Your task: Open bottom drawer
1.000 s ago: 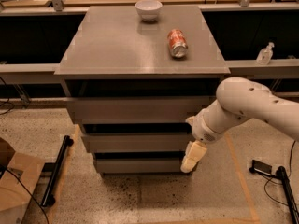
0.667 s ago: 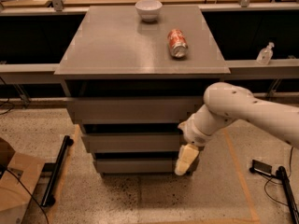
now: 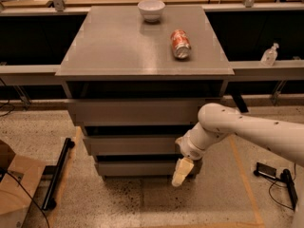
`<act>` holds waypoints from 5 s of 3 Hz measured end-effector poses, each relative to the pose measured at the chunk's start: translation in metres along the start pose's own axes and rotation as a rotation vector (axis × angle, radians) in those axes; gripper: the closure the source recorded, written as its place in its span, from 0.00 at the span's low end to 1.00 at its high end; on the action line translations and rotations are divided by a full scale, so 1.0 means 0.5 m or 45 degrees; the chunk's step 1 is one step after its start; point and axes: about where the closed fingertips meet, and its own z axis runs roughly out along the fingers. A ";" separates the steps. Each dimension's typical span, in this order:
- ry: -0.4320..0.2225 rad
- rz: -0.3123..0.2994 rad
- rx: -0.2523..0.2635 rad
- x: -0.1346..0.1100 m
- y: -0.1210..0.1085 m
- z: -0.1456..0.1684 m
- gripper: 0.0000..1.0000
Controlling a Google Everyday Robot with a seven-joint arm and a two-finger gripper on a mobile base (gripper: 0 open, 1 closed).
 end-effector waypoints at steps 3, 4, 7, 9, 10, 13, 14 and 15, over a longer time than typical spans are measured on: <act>-0.041 0.055 -0.063 0.050 -0.022 0.140 0.00; -0.035 0.098 -0.090 0.086 -0.041 0.189 0.00; -0.077 0.156 -0.080 0.195 -0.147 0.320 0.00; -0.110 0.223 -0.104 0.218 -0.154 0.372 0.00; -0.130 0.269 -0.083 0.246 -0.171 0.405 0.00; -0.021 0.261 -0.007 0.291 -0.272 0.460 0.00; -0.021 0.251 -0.004 0.298 -0.299 0.473 0.00; -0.081 0.253 0.020 0.302 -0.313 0.486 0.00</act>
Offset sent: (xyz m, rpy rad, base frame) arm 0.0038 0.0062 -0.0398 0.0194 0.0141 -0.0041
